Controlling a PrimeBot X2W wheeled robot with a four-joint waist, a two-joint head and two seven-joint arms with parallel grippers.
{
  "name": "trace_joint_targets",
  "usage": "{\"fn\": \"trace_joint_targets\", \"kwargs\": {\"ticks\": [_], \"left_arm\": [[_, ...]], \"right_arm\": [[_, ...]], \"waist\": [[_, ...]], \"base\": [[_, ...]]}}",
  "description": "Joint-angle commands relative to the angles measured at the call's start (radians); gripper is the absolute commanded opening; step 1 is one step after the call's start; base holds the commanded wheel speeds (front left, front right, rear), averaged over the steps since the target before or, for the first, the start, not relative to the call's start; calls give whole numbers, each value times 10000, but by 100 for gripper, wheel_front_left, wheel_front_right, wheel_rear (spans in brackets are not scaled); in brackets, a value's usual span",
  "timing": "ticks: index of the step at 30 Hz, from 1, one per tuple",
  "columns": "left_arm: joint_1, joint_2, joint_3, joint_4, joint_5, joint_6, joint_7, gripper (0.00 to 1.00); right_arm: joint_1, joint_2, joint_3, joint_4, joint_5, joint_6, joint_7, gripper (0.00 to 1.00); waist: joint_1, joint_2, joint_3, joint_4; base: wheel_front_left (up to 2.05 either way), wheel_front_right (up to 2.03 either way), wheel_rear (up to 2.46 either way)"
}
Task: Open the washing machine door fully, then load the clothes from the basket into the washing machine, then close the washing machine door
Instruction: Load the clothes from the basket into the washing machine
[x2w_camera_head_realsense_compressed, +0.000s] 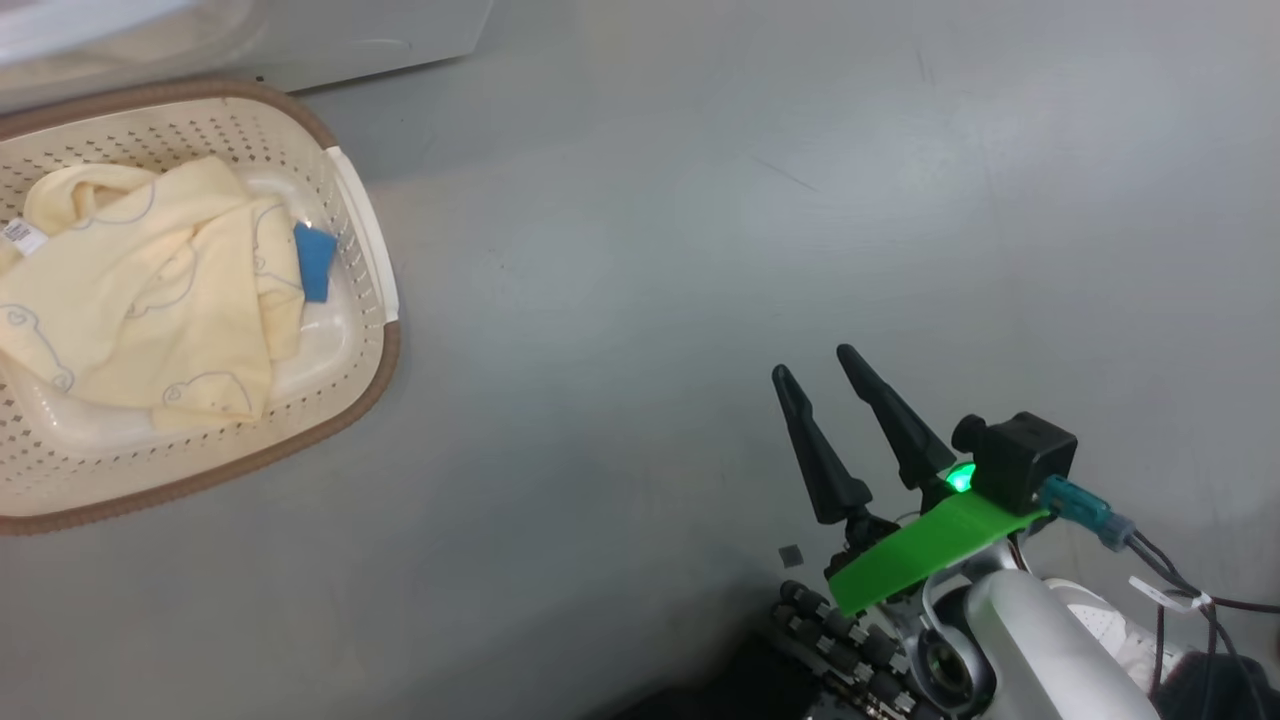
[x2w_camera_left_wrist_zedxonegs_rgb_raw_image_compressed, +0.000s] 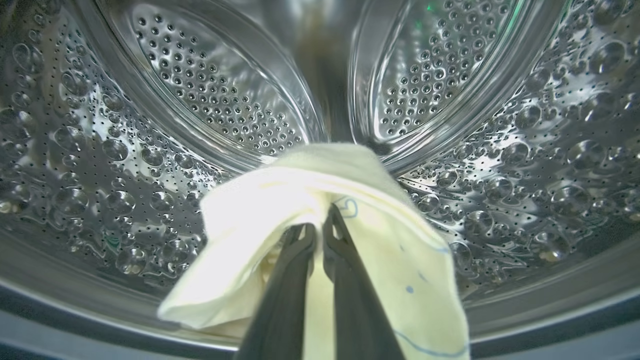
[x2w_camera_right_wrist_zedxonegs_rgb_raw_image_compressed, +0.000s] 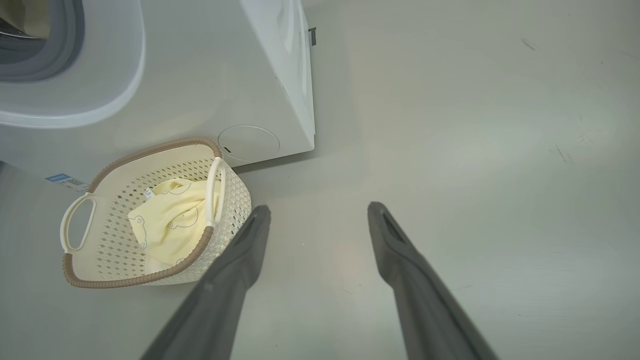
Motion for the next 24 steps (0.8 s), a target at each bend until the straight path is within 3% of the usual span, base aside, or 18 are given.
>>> {"fn": "trace_joint_targets", "kwargs": {"ticks": [1,8,9,11,12,14,15,24], "left_arm": [[-522,372,-65,-159,119,7,166,2],[-583,293,-213,57,92,-8,432,0],[-577,283,-230,79,82,-2,441,13],[-575,270,-254,116,48,-24,459,18],[-574,257,-271,135,31,-55,479,31],[-581,246,-326,159,26,-87,472,36],[-590,219,-367,163,25,-164,433,100],[-670,206,-481,206,-110,-266,39,100]], "right_arm": [[376,-95,142,-206,87,16,-95,100],[439,-95,138,-198,92,16,-95,100],[448,-95,134,-198,93,16,-95,100],[464,-95,137,-194,92,16,-95,100],[473,-95,131,-195,94,16,-95,100],[492,-95,126,-200,102,16,-95,100],[502,-95,127,-199,104,16,-95,100],[485,-95,139,-213,170,16,-95,100]], "waist": [[0,0,-42,-14],[0,0,-127,-70],[0,0,-143,-78],[0,0,-168,-99],[0,0,-181,-107],[0,0,-203,-124],[0,0,-211,-129],[0,0,-207,-139]], "base": [[0,0,0],[0,0,0],[0,0,0],[0,0,0],[0,0,0],[0,0,0],[0,0,0],[0,0,0]]}}
